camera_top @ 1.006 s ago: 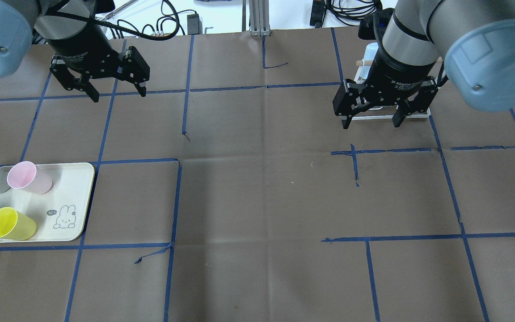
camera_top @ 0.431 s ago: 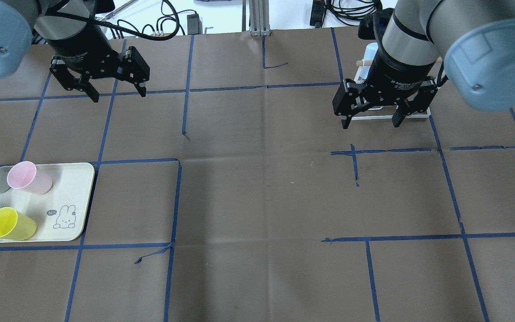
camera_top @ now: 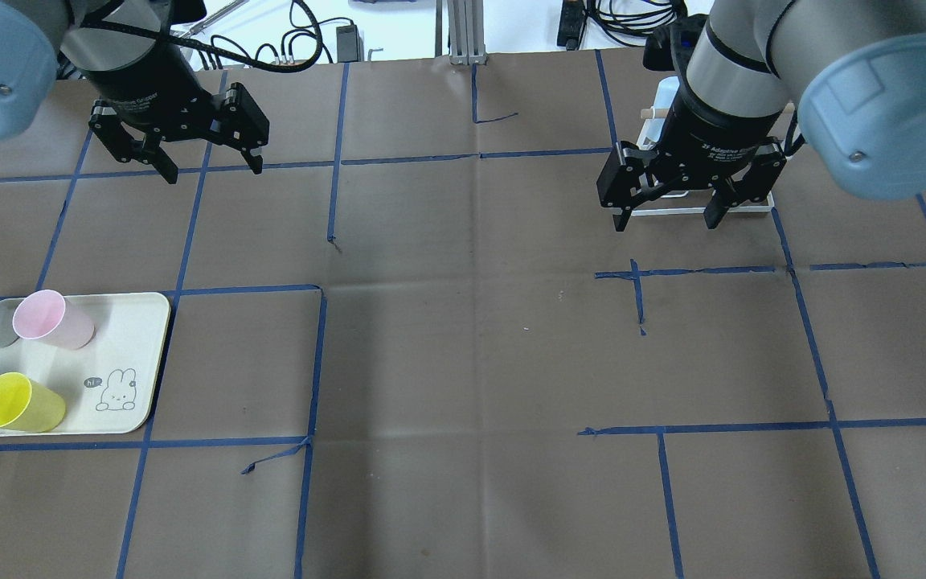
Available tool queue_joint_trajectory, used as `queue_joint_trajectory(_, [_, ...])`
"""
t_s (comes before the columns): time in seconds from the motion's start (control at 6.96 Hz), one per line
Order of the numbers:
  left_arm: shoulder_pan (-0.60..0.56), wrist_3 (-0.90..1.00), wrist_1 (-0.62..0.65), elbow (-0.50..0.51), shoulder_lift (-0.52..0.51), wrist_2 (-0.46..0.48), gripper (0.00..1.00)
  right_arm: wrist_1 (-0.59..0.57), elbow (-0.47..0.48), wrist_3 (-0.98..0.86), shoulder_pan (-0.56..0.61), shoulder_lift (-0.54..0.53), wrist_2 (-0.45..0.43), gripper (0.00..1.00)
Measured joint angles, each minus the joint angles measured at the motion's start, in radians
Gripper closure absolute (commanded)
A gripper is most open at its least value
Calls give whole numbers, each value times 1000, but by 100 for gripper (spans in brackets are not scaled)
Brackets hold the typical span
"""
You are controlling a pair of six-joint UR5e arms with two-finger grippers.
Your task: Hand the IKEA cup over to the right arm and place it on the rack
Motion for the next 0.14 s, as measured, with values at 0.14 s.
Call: queue_joint_trajectory(0.14, [0, 0, 0, 0, 0, 0, 0, 0, 0, 0, 0, 0, 0, 0])
